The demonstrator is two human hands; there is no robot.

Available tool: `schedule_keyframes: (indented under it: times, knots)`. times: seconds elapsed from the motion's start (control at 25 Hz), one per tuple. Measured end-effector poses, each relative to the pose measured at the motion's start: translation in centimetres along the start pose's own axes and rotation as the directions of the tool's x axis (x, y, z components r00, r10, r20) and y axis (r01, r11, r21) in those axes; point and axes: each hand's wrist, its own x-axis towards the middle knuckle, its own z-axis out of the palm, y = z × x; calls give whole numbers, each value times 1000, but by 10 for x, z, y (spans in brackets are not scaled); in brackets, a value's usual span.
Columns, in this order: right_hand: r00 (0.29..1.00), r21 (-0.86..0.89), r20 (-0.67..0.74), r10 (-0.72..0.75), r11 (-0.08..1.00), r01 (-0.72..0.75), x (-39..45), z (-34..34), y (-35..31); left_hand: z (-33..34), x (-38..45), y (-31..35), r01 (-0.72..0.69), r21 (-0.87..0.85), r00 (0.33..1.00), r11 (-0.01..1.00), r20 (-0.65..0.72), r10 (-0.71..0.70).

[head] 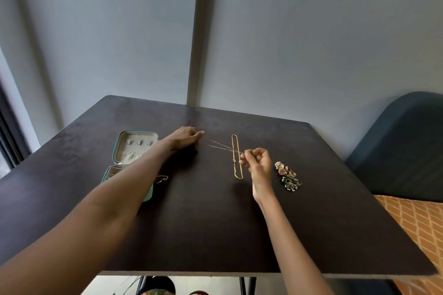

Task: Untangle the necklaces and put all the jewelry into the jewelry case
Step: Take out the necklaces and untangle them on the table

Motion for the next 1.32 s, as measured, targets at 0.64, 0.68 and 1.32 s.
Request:
schedule_keyframes:
  times: [0.64,0.68,1.32]
  knots:
    - [980,345,-62,188,926,-156,-8,30,-40,-74,-29,83,-150,-962,978,-229,-110,-180]
    - [976,368,-70,205,915,-166,-9,32,-41,-79,-31,86,-172,-946,975,-274,-124,-185]
    - [969,539,-190,159,842,-32,-22,24,-56,-90,-57,61,-27,-33,999,999,-39,25]
